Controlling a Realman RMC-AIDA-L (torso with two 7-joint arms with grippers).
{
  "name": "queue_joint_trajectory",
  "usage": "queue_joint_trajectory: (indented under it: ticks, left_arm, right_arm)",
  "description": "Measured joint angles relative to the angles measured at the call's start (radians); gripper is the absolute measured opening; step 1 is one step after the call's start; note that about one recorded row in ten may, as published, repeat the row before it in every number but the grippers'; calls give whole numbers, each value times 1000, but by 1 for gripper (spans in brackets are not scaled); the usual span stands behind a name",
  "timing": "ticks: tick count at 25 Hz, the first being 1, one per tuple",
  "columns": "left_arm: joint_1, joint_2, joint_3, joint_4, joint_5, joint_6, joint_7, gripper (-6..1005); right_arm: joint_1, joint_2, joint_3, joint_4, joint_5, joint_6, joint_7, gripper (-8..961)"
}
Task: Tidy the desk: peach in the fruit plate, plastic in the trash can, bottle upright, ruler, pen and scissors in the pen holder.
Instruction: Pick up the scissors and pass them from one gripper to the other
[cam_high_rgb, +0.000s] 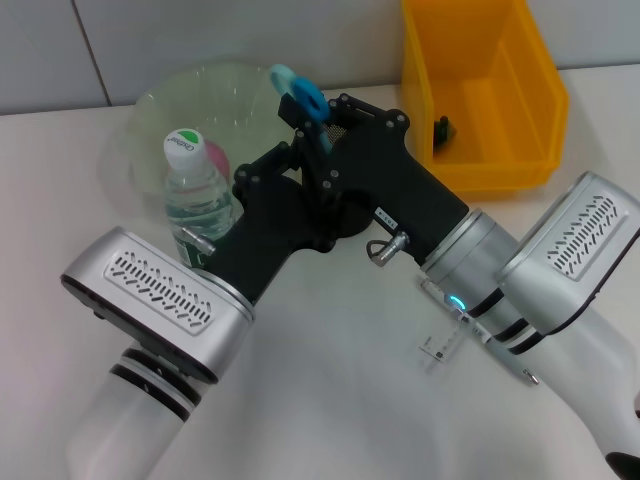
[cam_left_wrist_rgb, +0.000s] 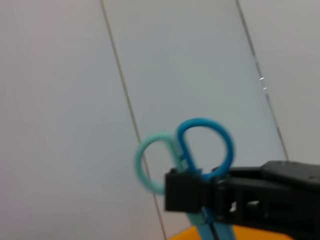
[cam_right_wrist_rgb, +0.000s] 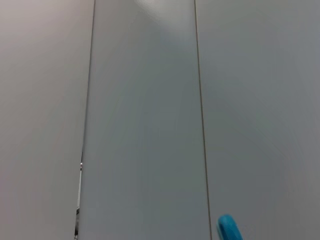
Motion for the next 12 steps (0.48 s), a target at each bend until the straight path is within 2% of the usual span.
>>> queue_joint_trajectory:
  ticks: [6, 12]
  left_arm:
    - [7, -1, -13, -5, 25, 2, -7, 322]
    - [9, 1, -19, 1, 25, 2, -27, 418]
  right_arm:
    - [-4, 1, 5, -4, -1, 5, 4, 131]
    - [-5, 0, 6, -8, -1, 7, 10, 81]
